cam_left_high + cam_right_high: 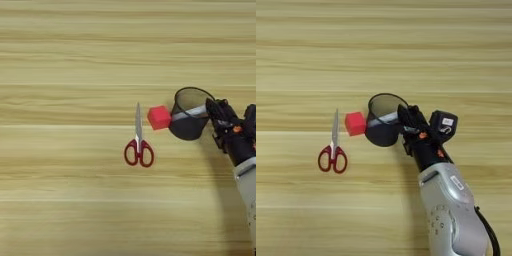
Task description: Move the objects on the table
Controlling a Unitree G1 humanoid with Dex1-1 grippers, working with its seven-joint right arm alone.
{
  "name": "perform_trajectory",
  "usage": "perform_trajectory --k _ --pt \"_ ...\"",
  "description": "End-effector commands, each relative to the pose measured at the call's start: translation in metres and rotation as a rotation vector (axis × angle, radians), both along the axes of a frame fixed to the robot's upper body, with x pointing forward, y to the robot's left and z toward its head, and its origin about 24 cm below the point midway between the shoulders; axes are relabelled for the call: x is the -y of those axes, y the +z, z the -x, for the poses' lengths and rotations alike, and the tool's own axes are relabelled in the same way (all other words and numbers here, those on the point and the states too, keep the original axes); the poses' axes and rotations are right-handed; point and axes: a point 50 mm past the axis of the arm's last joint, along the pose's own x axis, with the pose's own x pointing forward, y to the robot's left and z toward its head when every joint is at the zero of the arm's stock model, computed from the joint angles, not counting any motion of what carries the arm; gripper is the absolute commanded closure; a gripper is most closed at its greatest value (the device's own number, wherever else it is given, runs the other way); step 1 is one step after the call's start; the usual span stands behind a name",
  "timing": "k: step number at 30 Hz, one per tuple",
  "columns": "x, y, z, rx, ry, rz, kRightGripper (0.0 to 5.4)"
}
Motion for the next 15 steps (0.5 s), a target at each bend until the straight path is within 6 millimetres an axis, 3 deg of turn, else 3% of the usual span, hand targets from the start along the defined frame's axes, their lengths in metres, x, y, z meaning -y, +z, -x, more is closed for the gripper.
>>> perform_trajectory --k 1,15 --pt "-0.0023 0.0248 -0.0071 0.119 0.015 0.030 4.58" --pt "-0.0059 0.0297 -0.0048 0.146 0.036 0.046 4.71"
